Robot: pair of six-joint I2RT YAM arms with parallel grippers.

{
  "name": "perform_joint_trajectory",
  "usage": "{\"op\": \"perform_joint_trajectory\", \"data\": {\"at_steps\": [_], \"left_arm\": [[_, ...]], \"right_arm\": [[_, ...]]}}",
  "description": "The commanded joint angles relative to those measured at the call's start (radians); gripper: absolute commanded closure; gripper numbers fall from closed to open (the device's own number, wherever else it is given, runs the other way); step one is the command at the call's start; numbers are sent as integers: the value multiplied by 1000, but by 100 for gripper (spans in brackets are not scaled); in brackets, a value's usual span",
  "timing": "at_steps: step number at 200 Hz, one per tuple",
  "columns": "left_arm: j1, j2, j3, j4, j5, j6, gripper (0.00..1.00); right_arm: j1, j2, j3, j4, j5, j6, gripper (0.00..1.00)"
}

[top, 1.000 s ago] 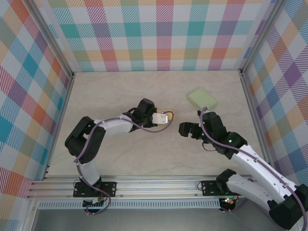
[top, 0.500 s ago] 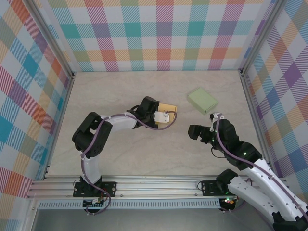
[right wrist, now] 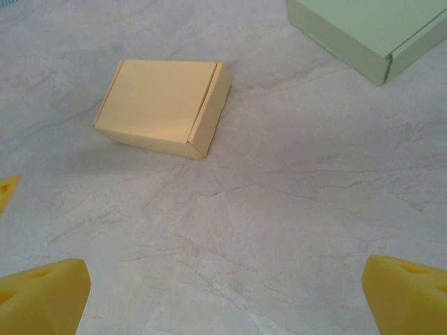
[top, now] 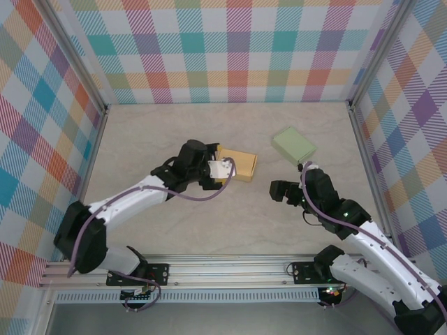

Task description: Fold the paper box

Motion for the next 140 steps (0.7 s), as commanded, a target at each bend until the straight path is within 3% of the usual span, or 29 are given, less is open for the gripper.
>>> {"op": "perform_joint_trajectory", "data": {"at_steps": [1, 39, 58, 140], "left_arm": [[1, -94, -76, 43, -77, -199, 0], [94, -247, -208, 126, -314, -492, 0], [144, -338, -300, 175, -331, -598, 0], [278, -542, -575, 316, -495, -801, 0]], "right_arm": [[4, -4, -28, 75, 114, -24, 0], [3, 1, -90, 182, 132, -173, 0], [3, -2, -123, 239, 146, -232, 0], [4, 8, -219, 392, 218, -389, 0]]}}
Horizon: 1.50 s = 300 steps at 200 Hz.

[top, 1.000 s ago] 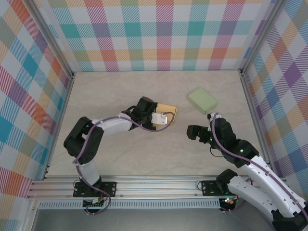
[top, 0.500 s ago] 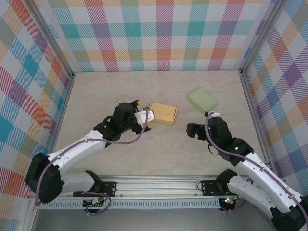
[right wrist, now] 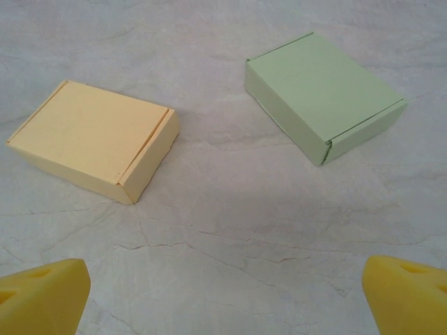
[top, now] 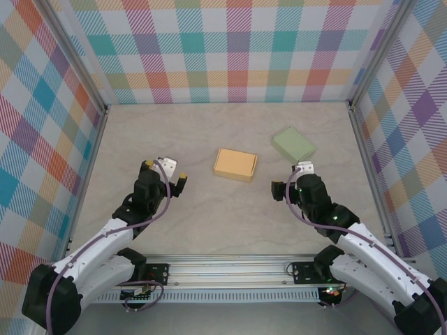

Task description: Fold the paper box

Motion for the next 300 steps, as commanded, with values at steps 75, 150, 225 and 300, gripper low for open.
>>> {"op": "perform_joint_trajectory", "data": {"at_steps": [75, 150, 225, 300], "left_arm": [[153, -83, -211, 239, -102, -252, 0], [231, 121, -240, 481, 48, -235, 0], [265, 371, -305, 894, 256, -199, 0], [257, 572, -249, 999, 207, -166, 0]], "right_arm": [[-92, 65, -178, 504, 49, -291, 0], [-340, 320, -209, 765, -148, -331, 0], [-522, 420, -262, 1014, -319, -278, 0], [-552, 531, -277, 1133, -444, -282, 0]]}}
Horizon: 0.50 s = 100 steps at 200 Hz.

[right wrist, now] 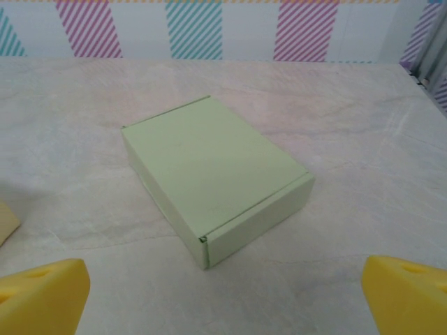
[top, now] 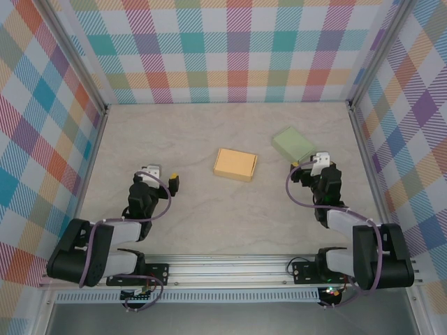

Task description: Fold the paper box

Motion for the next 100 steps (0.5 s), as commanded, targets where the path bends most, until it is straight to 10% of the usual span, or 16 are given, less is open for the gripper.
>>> {"op": "perform_joint_trajectory", "data": {"at_steps": [1, 100], "left_arm": [[8, 143, 35, 151, -40, 14, 0], [100, 245, 241, -141, 23, -70, 0]], "right_arm": [[-4, 37, -17, 109, -80, 0, 0], [-5, 158, -17, 246, -165, -46, 0]]}}
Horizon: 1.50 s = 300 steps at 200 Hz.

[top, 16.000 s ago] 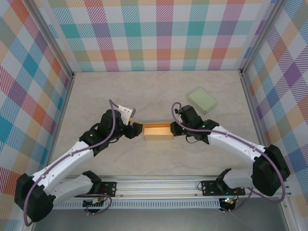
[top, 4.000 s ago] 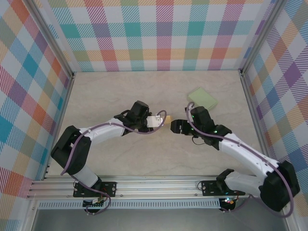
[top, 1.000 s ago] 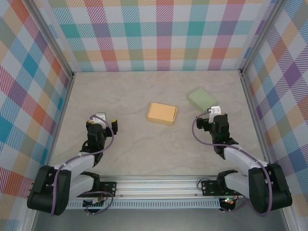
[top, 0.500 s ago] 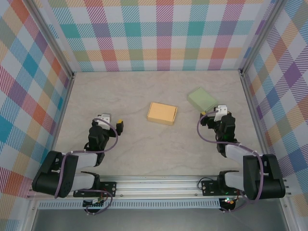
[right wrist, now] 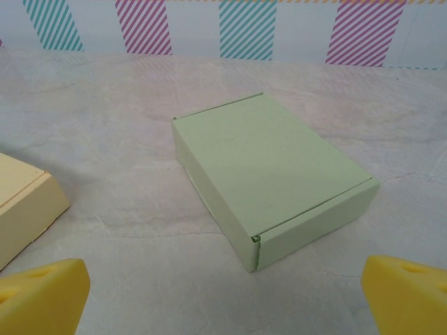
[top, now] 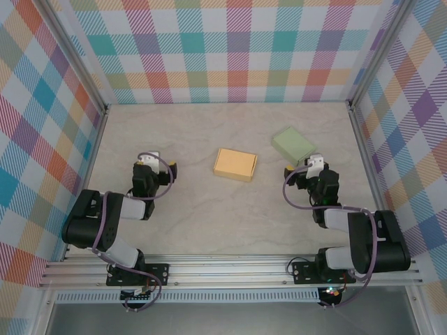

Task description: Fold the paper box

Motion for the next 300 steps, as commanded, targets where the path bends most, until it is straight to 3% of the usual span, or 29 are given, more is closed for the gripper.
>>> {"op": "perform_joint_trajectory", "data": {"at_steps": [1, 48, 90, 300], "left_arm": [[25, 0, 14, -78, 41, -33, 0], [61, 7, 38, -116, 103, -60, 0], [75, 7, 45, -128, 109, -73, 0], [72, 8, 45, -126, 107, -71, 0]], "right_arm": [[-5, 47, 20, 77, -49, -26, 0], [-33, 183, 53, 144, -89, -9, 0], [-90, 186, 163, -65, -58, 80, 0], [-90, 188, 162, -60, -84, 68, 0]]}}
